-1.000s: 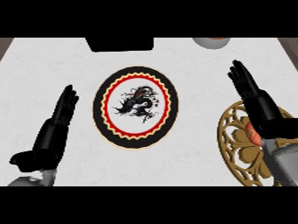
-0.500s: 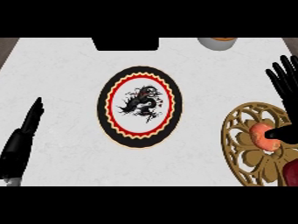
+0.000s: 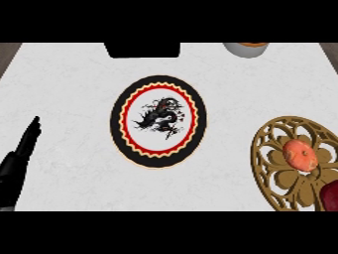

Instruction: Pick the squash from the placemat and place it in the plate

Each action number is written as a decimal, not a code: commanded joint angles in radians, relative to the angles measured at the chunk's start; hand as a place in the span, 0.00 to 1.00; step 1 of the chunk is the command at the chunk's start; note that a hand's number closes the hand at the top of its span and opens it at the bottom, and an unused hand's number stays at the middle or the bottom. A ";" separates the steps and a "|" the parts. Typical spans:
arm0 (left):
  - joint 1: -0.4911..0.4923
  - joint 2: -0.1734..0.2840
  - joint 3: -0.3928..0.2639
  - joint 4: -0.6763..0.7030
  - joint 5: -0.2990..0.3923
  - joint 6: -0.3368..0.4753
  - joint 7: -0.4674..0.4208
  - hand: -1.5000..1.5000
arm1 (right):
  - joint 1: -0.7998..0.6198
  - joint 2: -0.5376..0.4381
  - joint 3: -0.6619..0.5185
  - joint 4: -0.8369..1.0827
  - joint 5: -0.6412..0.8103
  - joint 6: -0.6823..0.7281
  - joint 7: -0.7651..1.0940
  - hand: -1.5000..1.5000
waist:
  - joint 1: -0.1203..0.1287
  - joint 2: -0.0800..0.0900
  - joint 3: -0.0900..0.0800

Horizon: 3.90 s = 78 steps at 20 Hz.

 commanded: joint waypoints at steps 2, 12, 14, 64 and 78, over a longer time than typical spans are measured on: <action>-0.046 -0.002 0.031 0.042 -0.002 -0.024 0.011 0.50 | 0.036 -0.126 -0.032 0.046 0.055 0.203 0.008 0.00 | 0.004 0.002 0.000; -0.015 -0.022 0.022 0.003 -0.011 -0.044 -0.006 0.50 | -0.067 -0.349 0.015 0.076 0.384 0.250 0.085 0.00 | 0.027 0.005 -0.001; -0.014 -0.013 0.032 0.008 -0.023 -0.044 0.010 0.50 | -0.066 -0.317 0.073 0.034 0.458 0.217 0.116 0.00 | 0.023 0.003 -0.001; 0.058 -0.144 0.190 -0.038 -0.159 -0.205 -0.017 0.50 | -0.445 -0.034 0.435 0.660 1.310 0.184 -0.369 1.00 | 0.022 0.001 0.000; -0.028 -0.177 0.179 0.000 -0.212 -0.210 0.003 0.50 | -0.710 0.034 0.416 0.841 1.528 -0.313 0.007 1.00 | 0.072 0.018 0.001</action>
